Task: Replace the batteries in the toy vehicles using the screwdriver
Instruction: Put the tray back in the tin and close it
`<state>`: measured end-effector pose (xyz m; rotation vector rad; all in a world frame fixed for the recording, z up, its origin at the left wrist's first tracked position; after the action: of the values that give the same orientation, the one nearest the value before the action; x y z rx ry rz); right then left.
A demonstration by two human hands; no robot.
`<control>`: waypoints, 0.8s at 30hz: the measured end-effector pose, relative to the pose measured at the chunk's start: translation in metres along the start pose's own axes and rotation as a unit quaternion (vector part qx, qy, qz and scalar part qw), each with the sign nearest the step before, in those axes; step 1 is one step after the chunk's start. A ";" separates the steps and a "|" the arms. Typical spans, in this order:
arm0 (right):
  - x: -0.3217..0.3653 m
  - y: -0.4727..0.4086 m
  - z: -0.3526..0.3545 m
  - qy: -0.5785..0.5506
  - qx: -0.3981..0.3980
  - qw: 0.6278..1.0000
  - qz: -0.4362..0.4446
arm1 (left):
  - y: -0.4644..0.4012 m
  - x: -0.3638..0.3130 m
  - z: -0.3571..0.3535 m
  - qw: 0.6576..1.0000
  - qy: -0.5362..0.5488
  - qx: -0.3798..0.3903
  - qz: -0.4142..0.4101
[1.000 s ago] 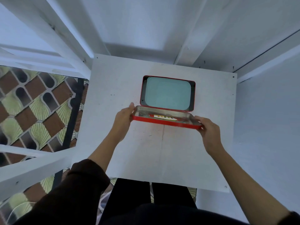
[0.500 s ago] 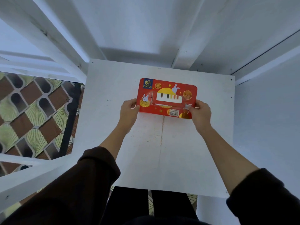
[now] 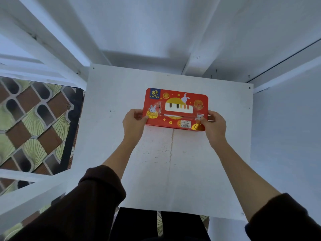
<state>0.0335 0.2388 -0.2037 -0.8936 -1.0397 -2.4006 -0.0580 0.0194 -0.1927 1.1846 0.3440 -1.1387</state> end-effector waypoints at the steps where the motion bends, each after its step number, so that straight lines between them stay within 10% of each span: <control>1: -0.002 0.002 0.001 -0.004 -0.001 1.000 -0.005 | 0.002 0.002 0.000 1.000 0.002 -0.001 0.001; 24: -0.003 0.011 0.002 -0.039 0.021 0.999 0.011 | 0.003 0.016 -0.002 1.000 -0.014 -0.014 -0.009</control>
<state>0.0428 0.2333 -0.1987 -0.9848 -1.0985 -2.3350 -0.0475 0.0125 -0.2035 1.1429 0.3485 -1.1608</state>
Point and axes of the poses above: each hand's wrist, its own y-axis away from the middle knuckle, its own z-axis out of the back of the hand, x = y × z, the point moved 1 cm from there along -y, towards the middle knuckle, and after that the axes turned 5 degrees about x, right-handed, at the moved point
